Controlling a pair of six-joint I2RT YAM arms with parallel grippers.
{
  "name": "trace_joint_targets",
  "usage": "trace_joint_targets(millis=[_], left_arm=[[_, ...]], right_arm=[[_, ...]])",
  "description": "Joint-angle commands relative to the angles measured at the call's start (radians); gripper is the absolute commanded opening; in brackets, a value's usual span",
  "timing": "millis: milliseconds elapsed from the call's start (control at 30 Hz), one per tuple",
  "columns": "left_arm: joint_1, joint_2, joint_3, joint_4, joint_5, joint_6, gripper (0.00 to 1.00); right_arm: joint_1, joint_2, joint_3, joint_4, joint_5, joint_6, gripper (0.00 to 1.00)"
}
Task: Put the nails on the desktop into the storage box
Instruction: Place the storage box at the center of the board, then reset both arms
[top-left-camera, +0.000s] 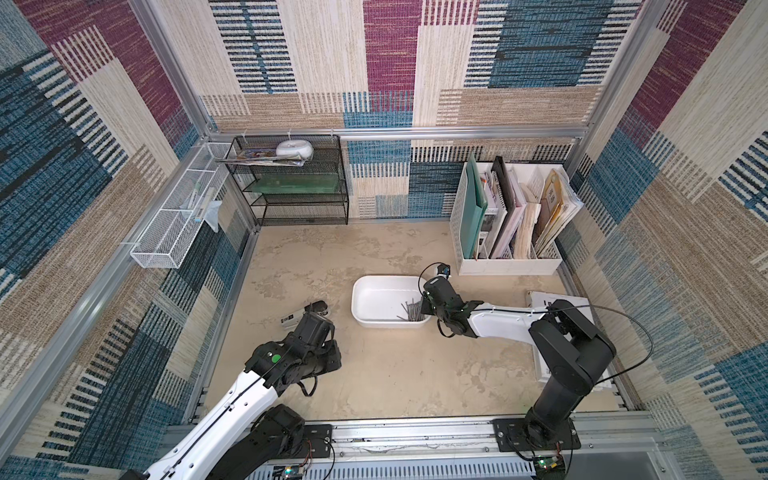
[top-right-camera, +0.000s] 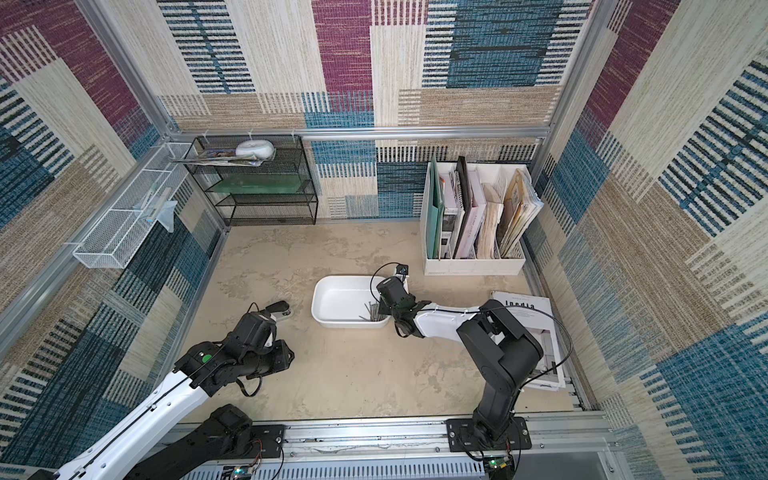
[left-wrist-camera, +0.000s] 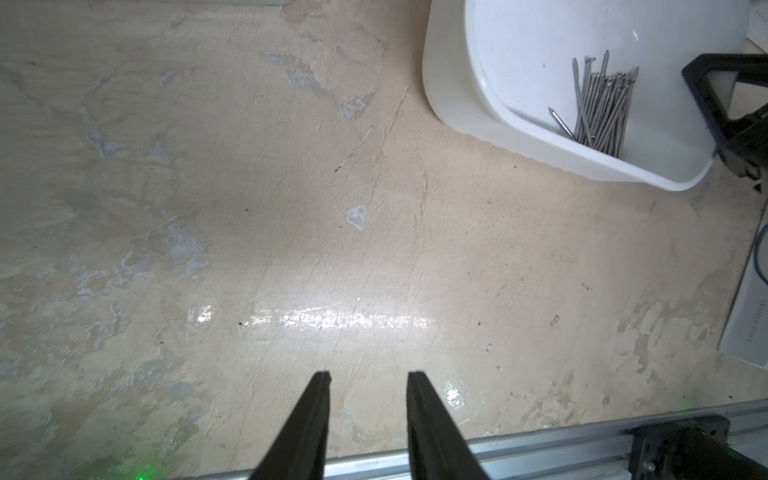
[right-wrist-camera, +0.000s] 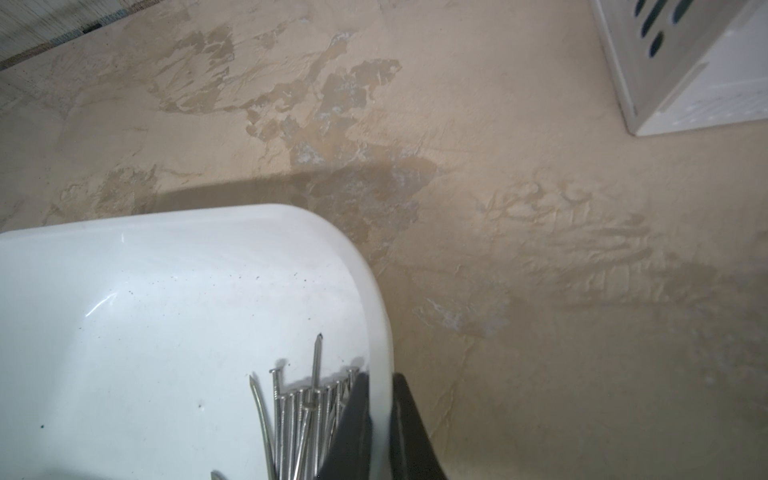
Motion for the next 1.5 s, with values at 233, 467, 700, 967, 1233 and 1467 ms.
trace_joint_targets(millis=[233,467,700,967,1233,1467], left_arm=[[0.003,0.013,0.033,0.006,-0.02,0.021,0.37],[0.007,0.034,0.086,0.005,-0.058,0.059,0.43],[0.092,0.127,0.228,0.002,-0.232,0.143,0.99],[0.291,0.213,0.23,0.274,-0.487,0.321,0.99],[0.42,0.27,-0.005,0.695,-0.412,0.583,0.99],[0.465,0.374,-0.234,1.237,-0.304,0.705,0.99]], right_arm=[[0.002,-0.003,0.05,-0.111,-0.02,0.002,0.43],[-0.003,-0.109,0.076,-0.16,0.015,-0.027,0.53],[-0.066,-0.338,0.071,-0.255,0.094,-0.204,0.74],[-0.306,-0.62,-0.12,-0.183,0.069,-0.39,0.99],[-0.452,-0.752,-0.368,0.052,0.143,-0.452,0.99],[-0.568,-0.766,-0.698,0.553,0.174,-0.498,0.99]])
